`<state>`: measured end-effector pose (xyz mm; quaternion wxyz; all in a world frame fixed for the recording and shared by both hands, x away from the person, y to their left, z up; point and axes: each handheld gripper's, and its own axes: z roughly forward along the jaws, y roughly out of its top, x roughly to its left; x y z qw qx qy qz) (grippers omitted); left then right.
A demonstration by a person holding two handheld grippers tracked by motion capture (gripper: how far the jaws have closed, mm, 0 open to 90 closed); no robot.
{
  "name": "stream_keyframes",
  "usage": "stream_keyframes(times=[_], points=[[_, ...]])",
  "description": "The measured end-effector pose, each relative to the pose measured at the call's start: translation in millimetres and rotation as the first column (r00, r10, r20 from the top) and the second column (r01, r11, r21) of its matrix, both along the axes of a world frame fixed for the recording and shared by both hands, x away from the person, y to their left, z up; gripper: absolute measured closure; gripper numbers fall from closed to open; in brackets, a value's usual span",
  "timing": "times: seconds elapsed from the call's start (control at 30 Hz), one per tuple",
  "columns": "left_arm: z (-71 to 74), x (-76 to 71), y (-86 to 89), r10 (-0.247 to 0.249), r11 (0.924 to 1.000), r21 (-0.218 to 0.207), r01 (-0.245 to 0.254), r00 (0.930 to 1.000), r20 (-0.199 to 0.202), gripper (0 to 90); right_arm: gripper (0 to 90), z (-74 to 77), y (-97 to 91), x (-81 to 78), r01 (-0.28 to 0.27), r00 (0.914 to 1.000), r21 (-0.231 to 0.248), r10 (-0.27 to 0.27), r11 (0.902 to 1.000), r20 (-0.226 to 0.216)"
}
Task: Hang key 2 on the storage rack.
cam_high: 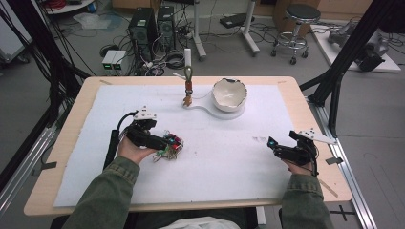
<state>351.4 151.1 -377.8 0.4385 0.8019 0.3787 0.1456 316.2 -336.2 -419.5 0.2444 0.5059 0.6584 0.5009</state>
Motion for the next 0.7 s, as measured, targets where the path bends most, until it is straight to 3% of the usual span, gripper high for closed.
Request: stream_keyframes(times=[0.7], points=[[-14.8,1.4,-16.2,-0.039,0.9986,0.036,0.040,0.9987,-0.032,7.1,0.9,-0.9,0.0,0.4,-0.004,1.0000,-0.003,0.004,1.0000,0.004]])
